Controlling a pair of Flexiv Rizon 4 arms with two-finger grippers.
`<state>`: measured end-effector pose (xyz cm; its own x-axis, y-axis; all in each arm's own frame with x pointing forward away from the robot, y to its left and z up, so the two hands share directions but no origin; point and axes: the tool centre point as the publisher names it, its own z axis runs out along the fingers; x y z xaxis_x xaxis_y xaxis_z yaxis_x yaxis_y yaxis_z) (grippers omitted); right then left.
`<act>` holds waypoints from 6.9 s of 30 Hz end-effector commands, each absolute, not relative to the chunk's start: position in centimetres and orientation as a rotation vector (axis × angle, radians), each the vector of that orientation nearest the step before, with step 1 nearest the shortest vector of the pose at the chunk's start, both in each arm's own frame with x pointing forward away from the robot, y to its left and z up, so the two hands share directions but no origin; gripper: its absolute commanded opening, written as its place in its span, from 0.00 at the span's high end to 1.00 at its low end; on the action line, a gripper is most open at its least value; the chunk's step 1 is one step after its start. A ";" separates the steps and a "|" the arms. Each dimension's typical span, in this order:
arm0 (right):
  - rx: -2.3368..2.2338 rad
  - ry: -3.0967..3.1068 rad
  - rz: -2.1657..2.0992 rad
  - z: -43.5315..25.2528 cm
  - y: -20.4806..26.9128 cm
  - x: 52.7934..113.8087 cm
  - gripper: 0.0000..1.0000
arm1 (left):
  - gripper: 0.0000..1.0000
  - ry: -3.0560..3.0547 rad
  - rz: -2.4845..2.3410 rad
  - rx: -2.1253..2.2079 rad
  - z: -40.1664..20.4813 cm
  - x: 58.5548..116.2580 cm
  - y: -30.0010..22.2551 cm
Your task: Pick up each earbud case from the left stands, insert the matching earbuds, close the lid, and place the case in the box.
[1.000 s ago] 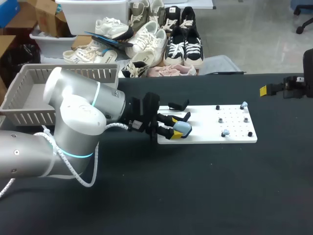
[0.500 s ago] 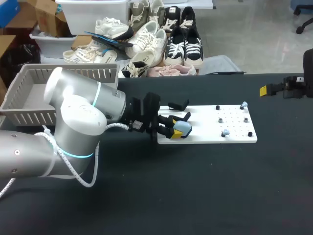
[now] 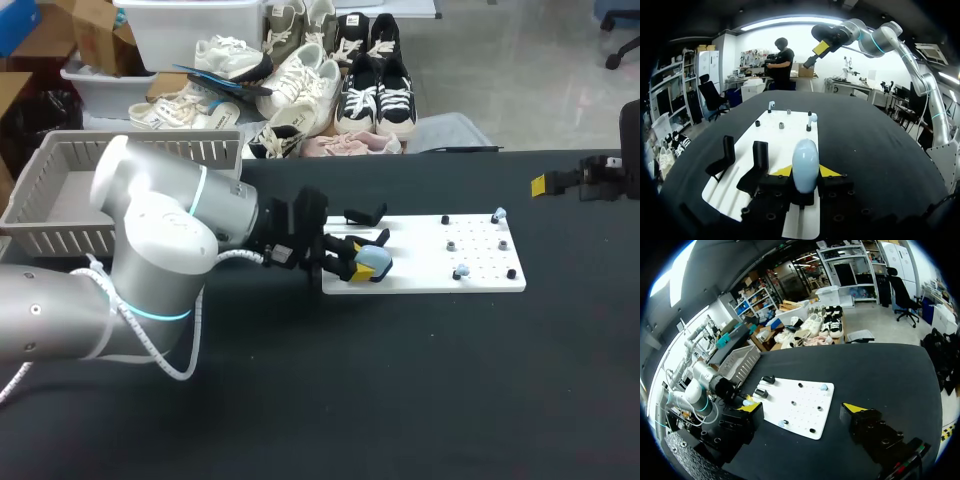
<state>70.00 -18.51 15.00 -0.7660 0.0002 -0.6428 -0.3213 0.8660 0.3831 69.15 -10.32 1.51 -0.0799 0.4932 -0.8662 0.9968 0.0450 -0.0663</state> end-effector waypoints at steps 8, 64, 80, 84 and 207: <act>-0.231 2.374 0.636 15.0 -18.5 70.0 0.00 | 1.00 1.641 -0.981 1.450 3.5 69.9 -10.2; -0.607 2.434 0.712 12.9 -8.0 72.0 0.00 | 1.00 1.554 -0.967 1.391 11.2 73.3 -17.1; -0.647 2.427 0.733 12.6 -7.4 72.2 0.00 | 1.00 1.557 -0.961 1.412 10.9 72.9 -18.6; -0.648 2.424 0.736 12.5 -7.4 72.2 0.00 | 1.00 1.554 -0.966 1.424 10.8 72.4 -18.8; -0.884 2.701 -0.022 5.7 -16.4 77.2 0.00 | 1.00 1.306 -1.027 1.348 9.0 69.9 -14.9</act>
